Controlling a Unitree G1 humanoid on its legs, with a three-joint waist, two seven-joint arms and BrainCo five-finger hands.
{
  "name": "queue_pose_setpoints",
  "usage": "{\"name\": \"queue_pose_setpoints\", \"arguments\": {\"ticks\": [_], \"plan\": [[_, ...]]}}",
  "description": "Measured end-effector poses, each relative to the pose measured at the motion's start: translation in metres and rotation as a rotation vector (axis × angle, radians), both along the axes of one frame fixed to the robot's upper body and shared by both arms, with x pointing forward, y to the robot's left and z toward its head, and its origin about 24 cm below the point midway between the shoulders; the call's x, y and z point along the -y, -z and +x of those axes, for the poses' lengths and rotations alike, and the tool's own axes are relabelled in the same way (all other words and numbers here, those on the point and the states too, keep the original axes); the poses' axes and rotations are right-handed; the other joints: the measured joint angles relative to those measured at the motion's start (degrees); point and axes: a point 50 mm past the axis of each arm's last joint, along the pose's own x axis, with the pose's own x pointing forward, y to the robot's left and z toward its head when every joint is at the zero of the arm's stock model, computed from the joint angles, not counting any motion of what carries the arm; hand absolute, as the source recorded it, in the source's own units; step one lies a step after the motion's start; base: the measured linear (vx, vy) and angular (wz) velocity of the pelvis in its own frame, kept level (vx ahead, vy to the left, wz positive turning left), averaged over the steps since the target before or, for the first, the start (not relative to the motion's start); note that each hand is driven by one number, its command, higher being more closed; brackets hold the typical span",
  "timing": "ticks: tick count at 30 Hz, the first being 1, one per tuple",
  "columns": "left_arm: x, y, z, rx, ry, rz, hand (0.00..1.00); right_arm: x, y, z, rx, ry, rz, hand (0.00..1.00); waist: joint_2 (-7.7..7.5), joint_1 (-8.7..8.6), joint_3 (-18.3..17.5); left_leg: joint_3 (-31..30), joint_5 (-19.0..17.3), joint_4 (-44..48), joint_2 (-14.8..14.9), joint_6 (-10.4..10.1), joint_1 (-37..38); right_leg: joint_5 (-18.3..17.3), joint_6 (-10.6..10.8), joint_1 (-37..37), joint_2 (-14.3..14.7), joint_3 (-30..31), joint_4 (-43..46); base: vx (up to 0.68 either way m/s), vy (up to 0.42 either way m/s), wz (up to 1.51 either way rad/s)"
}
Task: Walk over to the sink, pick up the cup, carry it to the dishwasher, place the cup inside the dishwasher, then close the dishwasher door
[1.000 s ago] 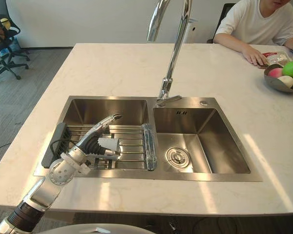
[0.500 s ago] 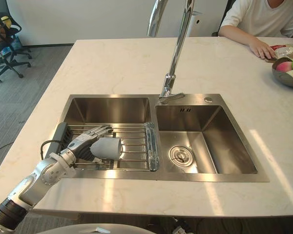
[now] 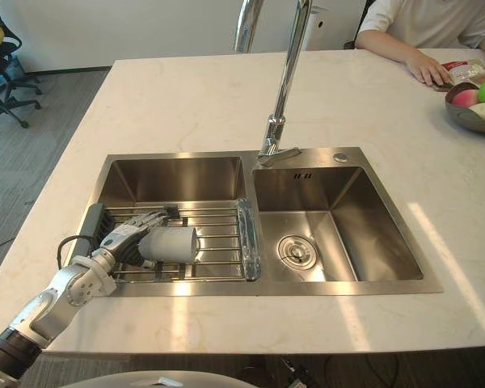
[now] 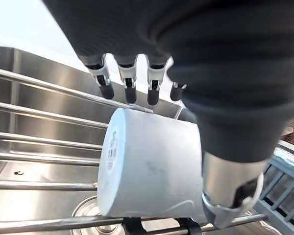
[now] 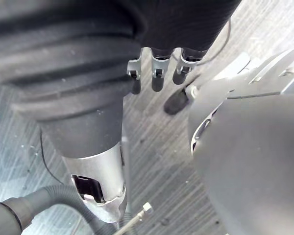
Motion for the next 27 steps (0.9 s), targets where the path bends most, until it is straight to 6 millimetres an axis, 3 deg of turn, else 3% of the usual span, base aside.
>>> {"name": "queue_pose_setpoints", "arguments": {"ticks": [9,27], "plan": [[0.004,0.003,0.001,0.056,-0.032,-0.063,0.0,-0.005,0.001,0.002,-0.009,-0.035,0.002,0.0,-0.03,-0.71,0.0,1.4,-0.4,0.1,0.0,0.0,0.3,0.1,0.1,-0.5,0.1,1.4,0.0,-0.02,0.004,-0.08],[0.003,0.024,0.012,-0.066,-0.029,0.052,0.0,-0.01,0.003,-0.011,-0.026,-0.051,-0.004,0.0,0.37,-2.14,0.2,4.4,-1.7,0.9,-0.2,0.0,1.3,0.5,0.4,-1.2,0.2,4.3,0.0,-0.01,0.001,-0.08]]}}
